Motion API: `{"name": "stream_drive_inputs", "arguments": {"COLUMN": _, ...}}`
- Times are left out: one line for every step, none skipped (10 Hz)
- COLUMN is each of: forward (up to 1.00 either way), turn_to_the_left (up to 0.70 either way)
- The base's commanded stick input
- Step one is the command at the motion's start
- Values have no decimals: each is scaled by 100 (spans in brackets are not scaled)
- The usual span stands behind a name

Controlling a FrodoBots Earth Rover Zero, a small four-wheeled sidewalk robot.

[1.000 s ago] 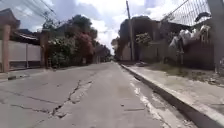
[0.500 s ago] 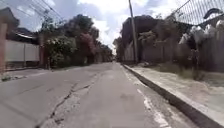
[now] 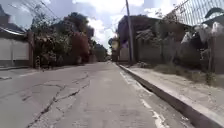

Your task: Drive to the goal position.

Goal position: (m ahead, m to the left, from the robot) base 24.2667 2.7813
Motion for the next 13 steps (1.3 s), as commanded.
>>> {"name": "stream_drive_inputs", "arguments": {"forward": 100, "turn_to_the_left": 0}}
{"name": "stream_drive_inputs", "arguments": {"forward": 100, "turn_to_the_left": 0}}
{"name": "stream_drive_inputs", "arguments": {"forward": 100, "turn_to_the_left": 0}}
{"name": "stream_drive_inputs", "arguments": {"forward": 100, "turn_to_the_left": 0}}
{"name": "stream_drive_inputs", "arguments": {"forward": 100, "turn_to_the_left": 0}}
{"name": "stream_drive_inputs", "arguments": {"forward": 100, "turn_to_the_left": 0}}
{"name": "stream_drive_inputs", "arguments": {"forward": 100, "turn_to_the_left": 0}}
{"name": "stream_drive_inputs", "arguments": {"forward": 100, "turn_to_the_left": 0}}
{"name": "stream_drive_inputs", "arguments": {"forward": 100, "turn_to_the_left": 0}}
{"name": "stream_drive_inputs", "arguments": {"forward": 100, "turn_to_the_left": 0}}
{"name": "stream_drive_inputs", "arguments": {"forward": 100, "turn_to_the_left": 0}}
{"name": "stream_drive_inputs", "arguments": {"forward": 100, "turn_to_the_left": 0}}
{"name": "stream_drive_inputs", "arguments": {"forward": 100, "turn_to_the_left": 0}}
